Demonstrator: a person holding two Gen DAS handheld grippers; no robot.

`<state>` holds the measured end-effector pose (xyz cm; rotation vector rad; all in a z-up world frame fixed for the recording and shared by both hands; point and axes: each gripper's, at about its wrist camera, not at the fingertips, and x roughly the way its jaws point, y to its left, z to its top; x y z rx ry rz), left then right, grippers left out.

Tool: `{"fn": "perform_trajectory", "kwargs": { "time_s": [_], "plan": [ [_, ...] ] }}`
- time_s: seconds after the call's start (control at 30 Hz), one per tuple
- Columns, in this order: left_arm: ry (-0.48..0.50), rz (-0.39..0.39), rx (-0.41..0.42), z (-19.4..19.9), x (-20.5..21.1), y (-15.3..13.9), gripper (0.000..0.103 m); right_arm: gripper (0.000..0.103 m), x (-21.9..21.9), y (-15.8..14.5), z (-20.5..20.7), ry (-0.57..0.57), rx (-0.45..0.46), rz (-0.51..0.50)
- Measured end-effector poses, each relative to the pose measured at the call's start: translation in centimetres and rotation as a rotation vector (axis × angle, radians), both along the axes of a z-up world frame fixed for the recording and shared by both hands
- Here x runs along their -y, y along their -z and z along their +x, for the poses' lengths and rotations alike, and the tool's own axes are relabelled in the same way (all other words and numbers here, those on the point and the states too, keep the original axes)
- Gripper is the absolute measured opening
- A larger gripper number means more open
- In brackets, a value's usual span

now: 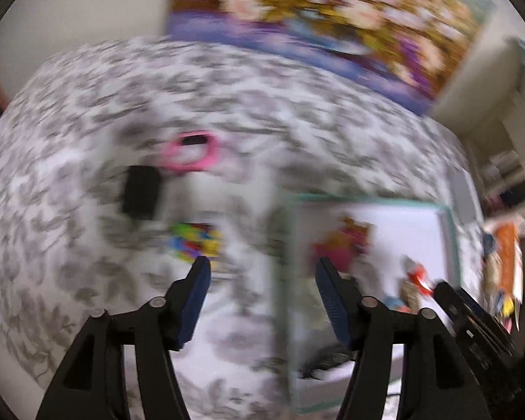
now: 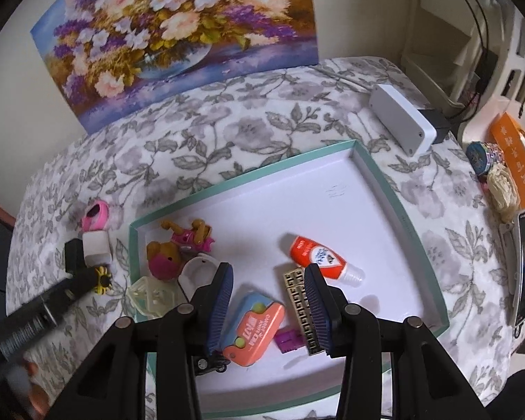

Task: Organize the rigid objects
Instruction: 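Withdraw both grippers from the tray back toward the object pile, then grasp the colourful block toy with the right gripper while the left grasps the black charger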

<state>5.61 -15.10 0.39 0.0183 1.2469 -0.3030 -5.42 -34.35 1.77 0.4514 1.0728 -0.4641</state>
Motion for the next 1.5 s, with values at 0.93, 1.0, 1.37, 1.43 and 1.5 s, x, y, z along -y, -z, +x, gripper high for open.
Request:
{"fn": "perform_trajectory", "kwargs": {
  "time_s": [0.93, 1.0, 1.37, 1.43, 1.5],
  "plan": [
    [-0.345, 0.049, 0.016, 6.7, -15.8, 2.1, 0.095, 0.083, -15.9, 1.0, 9.7, -0.329, 0.021, -0.037],
    [-0.353, 0.04, 0.005, 7.0, -16.1, 2.4, 0.095, 0.083, -16.4, 1.4, 10.1, -0.34, 0.024, -0.022],
    [-0.308, 0.018, -0.056, 8.4, -13.9, 4.6, 0.095, 0.083, -18.0, 3.7, 12.4, -0.355, 0.008, 0.038],
    [-0.31, 0.015, -0.063, 8.8, -13.8, 4.9, 0.095, 0.083, -18.3, 4.4, 12.8, -0.36, -0.008, 0.04],
    [-0.315, 0.012, -0.067, 9.1, -13.8, 5.1, 0.095, 0.083, -18.4, 5.1, 13.2, -0.358, -0.02, 0.037]
  ]
}}
